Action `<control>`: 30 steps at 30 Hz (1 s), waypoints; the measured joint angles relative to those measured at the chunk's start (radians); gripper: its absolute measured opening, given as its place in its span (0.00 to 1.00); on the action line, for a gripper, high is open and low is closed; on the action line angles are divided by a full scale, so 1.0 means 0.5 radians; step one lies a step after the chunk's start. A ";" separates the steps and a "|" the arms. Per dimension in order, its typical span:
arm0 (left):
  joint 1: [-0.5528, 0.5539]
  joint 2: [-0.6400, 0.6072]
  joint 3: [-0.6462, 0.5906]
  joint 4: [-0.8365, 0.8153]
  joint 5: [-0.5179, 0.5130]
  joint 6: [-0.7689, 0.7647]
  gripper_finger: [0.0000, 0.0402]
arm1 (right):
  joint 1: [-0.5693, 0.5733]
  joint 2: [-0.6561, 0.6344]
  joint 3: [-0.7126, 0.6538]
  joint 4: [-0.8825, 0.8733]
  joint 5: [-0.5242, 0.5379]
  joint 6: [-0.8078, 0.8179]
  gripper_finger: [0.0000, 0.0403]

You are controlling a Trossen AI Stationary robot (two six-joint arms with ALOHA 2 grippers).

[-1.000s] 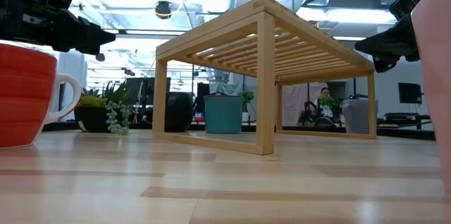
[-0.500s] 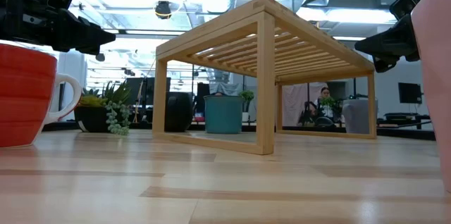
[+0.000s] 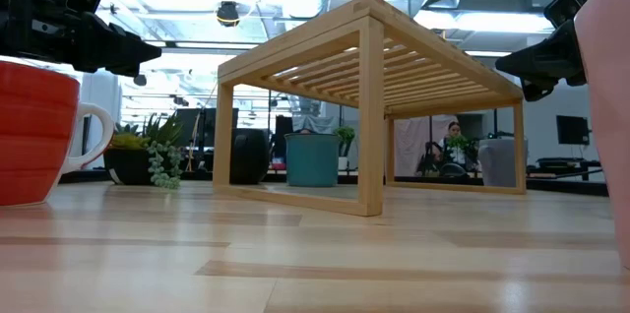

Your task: Place coffee mugs

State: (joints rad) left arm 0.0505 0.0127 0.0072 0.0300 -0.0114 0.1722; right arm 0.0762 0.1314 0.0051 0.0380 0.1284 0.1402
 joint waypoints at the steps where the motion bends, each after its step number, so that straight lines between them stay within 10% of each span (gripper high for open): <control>1: -0.001 -0.001 0.000 0.000 -0.001 0.000 0.00 | 0.000 0.000 0.000 0.000 0.000 0.000 0.09; 30: -0.001 -0.001 0.000 0.000 0.000 0.000 0.00 | 0.000 0.001 0.000 0.035 0.002 0.001 0.09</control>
State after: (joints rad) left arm 0.0502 0.0124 0.0071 0.0302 -0.0113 0.1721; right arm 0.0761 0.1318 0.0051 0.0556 0.1295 0.1406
